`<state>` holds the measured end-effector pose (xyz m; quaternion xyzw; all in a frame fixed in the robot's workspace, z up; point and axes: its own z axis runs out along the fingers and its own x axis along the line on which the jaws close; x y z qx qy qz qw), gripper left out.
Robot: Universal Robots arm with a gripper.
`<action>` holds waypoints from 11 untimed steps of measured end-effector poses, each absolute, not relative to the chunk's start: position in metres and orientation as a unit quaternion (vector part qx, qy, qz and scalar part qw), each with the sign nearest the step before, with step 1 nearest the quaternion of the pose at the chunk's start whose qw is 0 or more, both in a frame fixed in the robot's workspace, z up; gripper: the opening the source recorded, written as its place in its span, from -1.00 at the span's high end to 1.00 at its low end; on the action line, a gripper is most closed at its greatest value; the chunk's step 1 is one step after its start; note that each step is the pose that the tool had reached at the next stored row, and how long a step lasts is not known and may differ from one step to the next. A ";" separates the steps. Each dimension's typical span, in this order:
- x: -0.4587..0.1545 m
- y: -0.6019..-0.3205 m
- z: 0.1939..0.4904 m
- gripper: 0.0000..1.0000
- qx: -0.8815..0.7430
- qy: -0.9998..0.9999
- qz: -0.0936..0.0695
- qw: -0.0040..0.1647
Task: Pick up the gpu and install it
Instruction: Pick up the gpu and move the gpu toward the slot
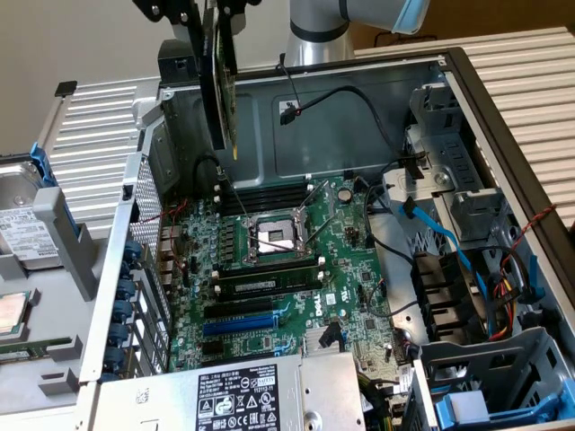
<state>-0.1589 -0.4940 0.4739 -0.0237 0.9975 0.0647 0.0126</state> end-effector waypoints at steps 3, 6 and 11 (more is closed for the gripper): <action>-0.159 -0.494 0.474 0.47 -0.051 0.997 0.065 0.011; -0.159 -0.494 0.474 0.47 -0.078 0.995 0.065 0.009; -0.159 -0.494 0.474 0.47 -0.123 0.990 0.066 0.006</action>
